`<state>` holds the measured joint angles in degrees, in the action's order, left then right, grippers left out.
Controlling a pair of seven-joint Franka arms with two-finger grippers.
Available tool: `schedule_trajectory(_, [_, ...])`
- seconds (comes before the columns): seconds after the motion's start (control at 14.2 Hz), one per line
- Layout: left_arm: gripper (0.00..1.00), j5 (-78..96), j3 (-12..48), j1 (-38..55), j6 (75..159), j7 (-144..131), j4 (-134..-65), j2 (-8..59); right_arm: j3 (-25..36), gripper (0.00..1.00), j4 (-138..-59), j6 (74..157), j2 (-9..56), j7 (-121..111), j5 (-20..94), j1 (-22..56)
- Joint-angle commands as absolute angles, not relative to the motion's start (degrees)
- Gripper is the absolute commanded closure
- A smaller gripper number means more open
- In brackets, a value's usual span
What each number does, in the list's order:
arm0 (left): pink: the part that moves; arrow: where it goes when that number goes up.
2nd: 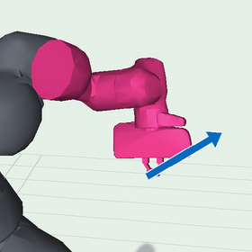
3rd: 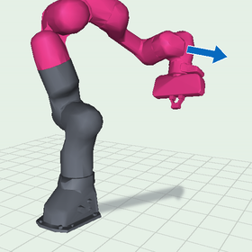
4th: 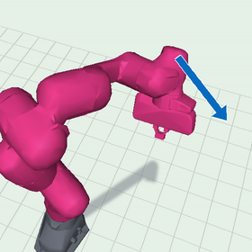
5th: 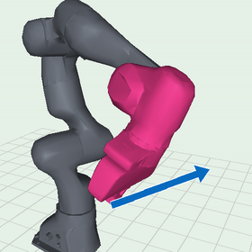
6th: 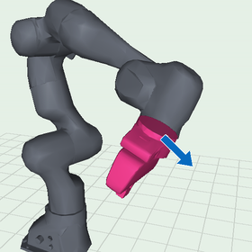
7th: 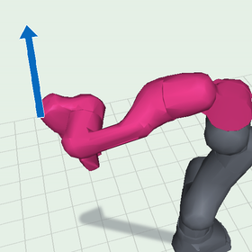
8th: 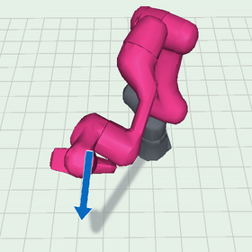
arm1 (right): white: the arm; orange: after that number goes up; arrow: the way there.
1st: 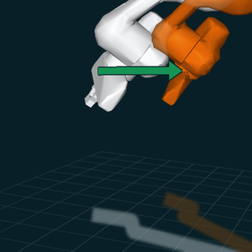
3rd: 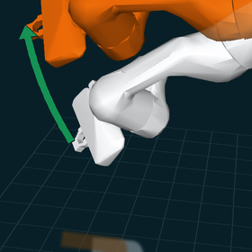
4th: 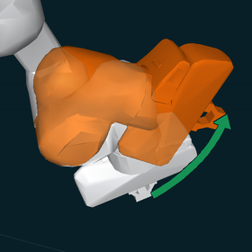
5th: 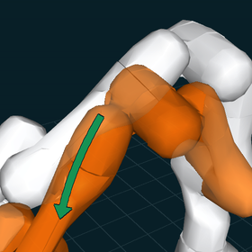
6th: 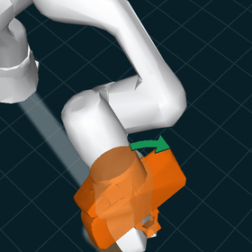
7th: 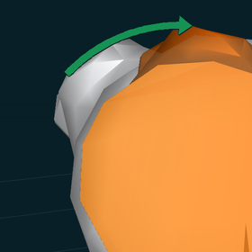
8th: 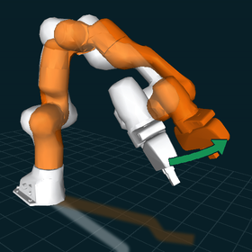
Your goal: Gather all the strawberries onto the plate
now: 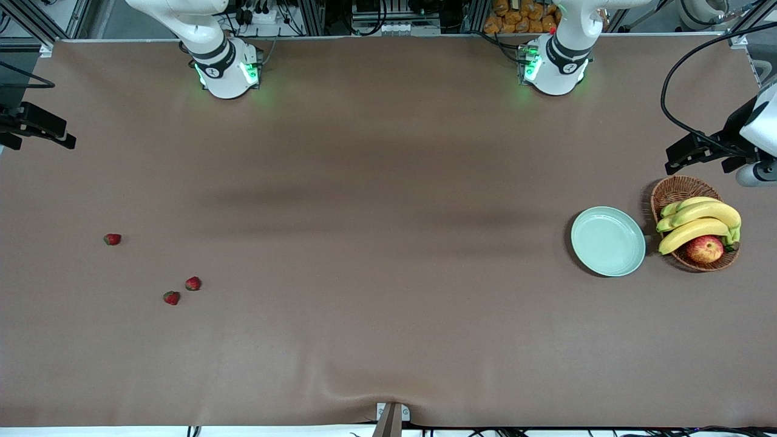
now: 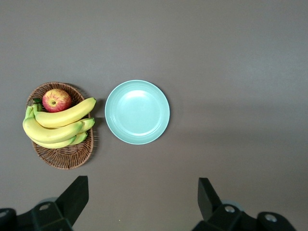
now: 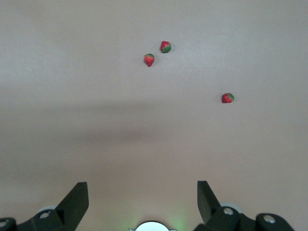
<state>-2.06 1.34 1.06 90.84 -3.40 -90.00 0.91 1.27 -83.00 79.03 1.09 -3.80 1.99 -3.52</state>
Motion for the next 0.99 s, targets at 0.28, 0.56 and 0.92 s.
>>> schedule_trajectory(0.28, [0.00,-0.9,0.9,1.5,90.8,-3.3,-89.7,1.1,0.9,0.00,-82.0,79.2,3.9,-3.2,2.1,-4.9])
schedule_trajectory(0.56, [0.00,-0.9,1.0,1.4,90.6,-3.5,-90.4,0.7,1.0,0.00,-81.9,82.9,6.4,-3.8,2.3,-4.9])
schedule_trajectory(0.92, [0.00,-0.9,2.5,1.0,90.2,-4.4,-90.3,0.7,0.7,0.00,-81.9,89.0,14.9,-3.2,3.7,-2.7])
